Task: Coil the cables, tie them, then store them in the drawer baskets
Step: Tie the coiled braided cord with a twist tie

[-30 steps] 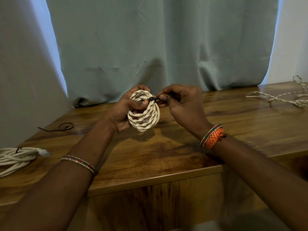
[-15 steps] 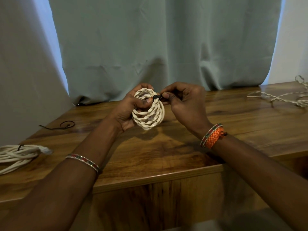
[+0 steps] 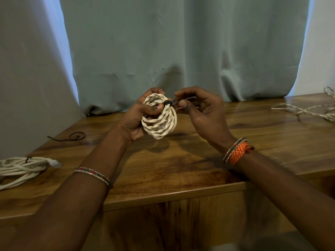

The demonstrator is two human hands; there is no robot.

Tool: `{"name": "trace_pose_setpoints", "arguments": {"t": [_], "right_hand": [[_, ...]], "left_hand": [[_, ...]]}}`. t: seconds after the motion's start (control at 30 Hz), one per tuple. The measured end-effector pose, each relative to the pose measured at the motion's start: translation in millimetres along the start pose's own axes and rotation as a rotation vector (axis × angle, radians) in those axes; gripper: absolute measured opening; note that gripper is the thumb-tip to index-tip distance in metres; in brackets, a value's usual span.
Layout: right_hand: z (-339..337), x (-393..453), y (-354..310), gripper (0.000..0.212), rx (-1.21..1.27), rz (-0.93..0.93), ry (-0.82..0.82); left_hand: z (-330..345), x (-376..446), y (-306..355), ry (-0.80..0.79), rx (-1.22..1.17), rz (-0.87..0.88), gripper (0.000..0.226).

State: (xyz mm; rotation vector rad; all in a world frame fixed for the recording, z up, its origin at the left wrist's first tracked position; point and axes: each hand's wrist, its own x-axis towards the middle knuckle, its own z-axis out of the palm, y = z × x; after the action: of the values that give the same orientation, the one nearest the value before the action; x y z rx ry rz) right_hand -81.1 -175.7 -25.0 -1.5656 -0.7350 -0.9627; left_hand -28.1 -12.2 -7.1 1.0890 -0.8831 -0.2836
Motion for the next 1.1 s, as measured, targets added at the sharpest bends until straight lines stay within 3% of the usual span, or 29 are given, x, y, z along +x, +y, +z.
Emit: {"name": "trace_pose_setpoints", "arguments": {"t": [0.37, 0.5, 0.67, 0.87, 1.1], "right_hand": [[-2.4, 1.0, 1.9, 0.026, -0.078, -0.099, 0.028], [-5.6, 1.7, -0.3, 0.036, -0.111, 0.003, 0.016], [-10.6, 2.2, -0.2, 0.008, -0.192, 0.059, -0.048], [-9.3, 2.2, 0.3, 0.011, -0.153, 0.236, -0.105], [-10.5, 0.7, 6.0, 0.014, -0.349, 0.281, -0.23]], "left_hand": [[-1.1, -0.5, -3.7, -0.005, 0.022, -0.033, 0.064], [-1.7, -1.4, -5.1, 0.036, 0.092, -0.077, 0.031], [-8.1, -1.8, -6.9, 0.062, 0.17, -0.104, 0.031], [-14.7, -4.1, -9.3, 0.075, 0.241, -0.153, 0.031], [-16.8, -5.7, -11.9, 0.075, 0.277, -0.21, 0.032]]}}
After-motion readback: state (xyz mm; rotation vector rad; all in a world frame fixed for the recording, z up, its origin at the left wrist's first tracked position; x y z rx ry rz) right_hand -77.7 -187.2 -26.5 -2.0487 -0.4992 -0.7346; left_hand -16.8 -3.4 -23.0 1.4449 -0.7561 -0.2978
